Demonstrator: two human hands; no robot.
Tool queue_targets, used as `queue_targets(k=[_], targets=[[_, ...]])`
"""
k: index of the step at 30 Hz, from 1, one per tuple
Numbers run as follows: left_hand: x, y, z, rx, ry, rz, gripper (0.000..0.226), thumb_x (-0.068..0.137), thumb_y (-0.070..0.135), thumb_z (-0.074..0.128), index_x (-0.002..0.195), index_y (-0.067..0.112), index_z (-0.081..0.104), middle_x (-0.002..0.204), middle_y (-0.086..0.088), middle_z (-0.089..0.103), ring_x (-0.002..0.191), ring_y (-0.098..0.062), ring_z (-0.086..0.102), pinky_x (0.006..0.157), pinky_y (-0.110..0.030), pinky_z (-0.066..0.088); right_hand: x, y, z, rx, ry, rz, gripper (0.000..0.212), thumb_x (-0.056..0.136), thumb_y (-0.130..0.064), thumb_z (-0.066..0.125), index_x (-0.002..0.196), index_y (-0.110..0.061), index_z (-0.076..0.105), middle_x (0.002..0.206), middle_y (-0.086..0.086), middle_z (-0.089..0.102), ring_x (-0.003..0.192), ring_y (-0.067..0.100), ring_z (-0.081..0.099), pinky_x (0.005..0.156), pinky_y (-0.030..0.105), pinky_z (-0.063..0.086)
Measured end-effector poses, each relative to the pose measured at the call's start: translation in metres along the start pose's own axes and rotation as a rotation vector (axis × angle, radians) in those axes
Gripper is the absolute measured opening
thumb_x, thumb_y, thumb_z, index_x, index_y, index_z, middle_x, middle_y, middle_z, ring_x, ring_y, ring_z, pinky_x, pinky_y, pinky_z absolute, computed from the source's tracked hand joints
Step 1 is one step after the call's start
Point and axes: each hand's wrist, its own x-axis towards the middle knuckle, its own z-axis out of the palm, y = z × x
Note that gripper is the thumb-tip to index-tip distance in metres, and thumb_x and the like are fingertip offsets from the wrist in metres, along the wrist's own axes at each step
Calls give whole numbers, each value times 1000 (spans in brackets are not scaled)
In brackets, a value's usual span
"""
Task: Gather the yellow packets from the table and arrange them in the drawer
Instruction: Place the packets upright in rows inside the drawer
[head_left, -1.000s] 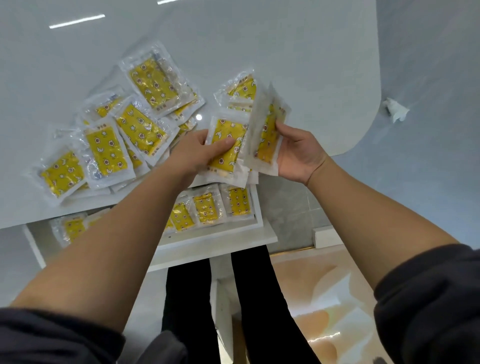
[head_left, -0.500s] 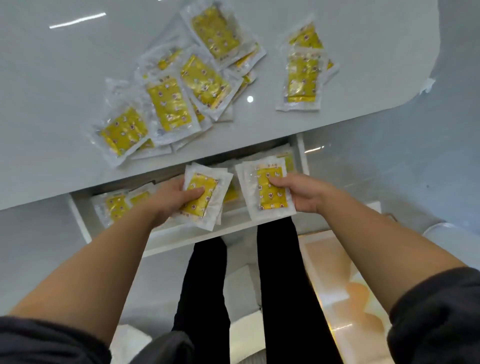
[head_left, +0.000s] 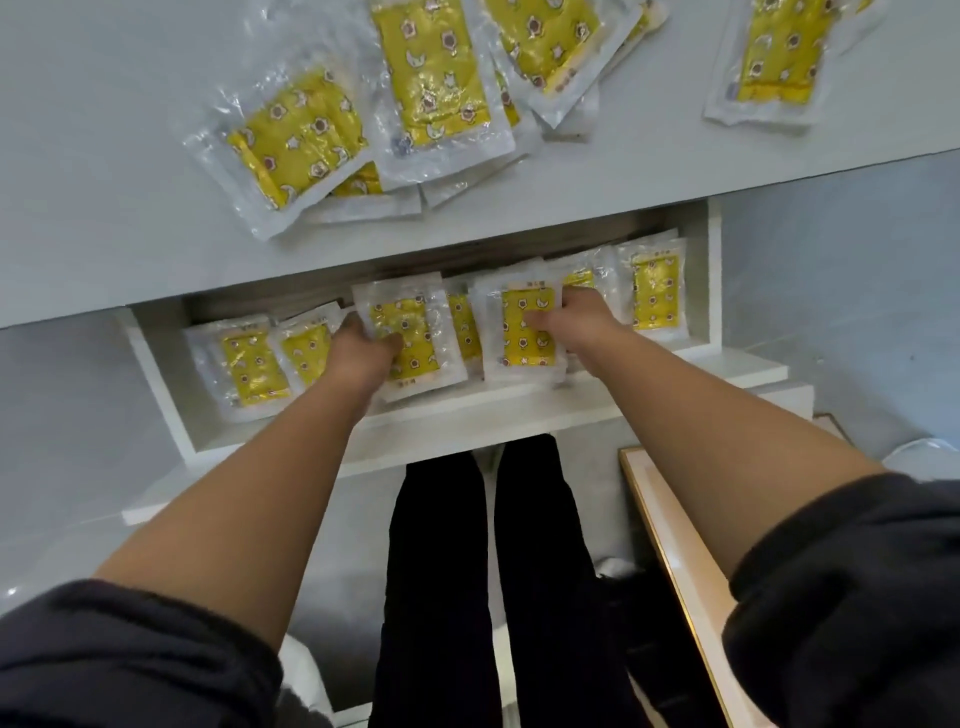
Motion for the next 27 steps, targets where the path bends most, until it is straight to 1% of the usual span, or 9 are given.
queue_targets(k=[4, 6, 9, 11, 13, 15, 17, 21, 27], targets=[[10, 9, 27, 96, -18, 61, 57, 91, 16, 60, 142, 6, 37, 141, -14, 48, 118, -30, 55, 89, -33, 48, 16, 1, 7, -171, 38, -52, 49, 85, -25, 72, 126, -6, 54, 120, 1, 59, 107, 23, 59, 84, 34, 51], [9, 13, 37, 295, 4, 86, 51, 93, 19, 57, 139, 4, 38, 139, -15, 48, 123, -32, 50, 91, -32, 44, 20, -1, 4, -370, 71, -132, 41, 84, -31, 72, 113, -5, 58, 108, 4, 62, 103, 24, 59, 73, 29, 48], [7, 16, 39, 584, 71, 114, 44, 94, 24, 53, 132, 3, 43, 129, -18, 55, 117, -34, 53, 81, -31, 41, 13, -8, 2, -707, 160, -236, 32, 83, -35, 71, 89, -11, 52, 82, 3, 53, 100, 27, 60, 62, 26, 36], [5, 18, 35, 701, 95, 127, 54, 92, 32, 57, 135, 4, 38, 128, -18, 55, 115, -35, 55, 80, -35, 44, 6, -13, -1, -843, 228, -287, 48, 82, -37, 71, 118, -11, 50, 102, 10, 60, 106, 30, 59, 67, 29, 40], [1, 20, 30, 840, 131, 170, 78, 88, 42, 62, 145, 7, 22, 142, -17, 42, 124, -35, 48, 86, -40, 46, 4, -15, -2, -1069, 339, -388, 74, 81, -39, 71, 140, -12, 35, 129, 15, 53, 118, 33, 52, 82, 37, 44], [-1, 21, 29, 1041, 204, 335, 90, 85, 48, 63, 149, 10, 13, 152, -18, 24, 134, -37, 34, 96, -45, 42, 4, -13, 0, -1274, 393, -548, 78, 81, -38, 70, 144, -16, 30, 140, 16, 44, 129, 35, 41, 99, 44, 37], [0, 22, 32, 1129, 198, 494, 88, 84, 46, 65, 149, 15, 15, 153, -17, 20, 137, -37, 26, 103, -47, 36, 10, -11, 4, -1370, 341, -664, 79, 80, -33, 71, 146, -20, 30, 143, 12, 42, 132, 33, 37, 105, 47, 30], [5, 22, 43, 1122, 80, 495, 86, 82, 36, 69, 149, 23, 16, 153, -12, 17, 139, -36, 21, 103, -49, 35, 22, -7, 11, -1448, 194, -743, 70, 80, -26, 70, 142, -26, 38, 141, 5, 44, 133, 29, 36, 109, 46, 25], [8, 17, 39, 1171, 173, 566, 82, 81, 33, 71, 146, 21, 22, 149, -14, 24, 133, -36, 31, 100, -47, 38, 26, -7, 9, -1415, 168, -814, 74, 83, -39, 69, 145, -38, 30, 145, 4, 39, 138, 29, 31, 114, 48, 18]])
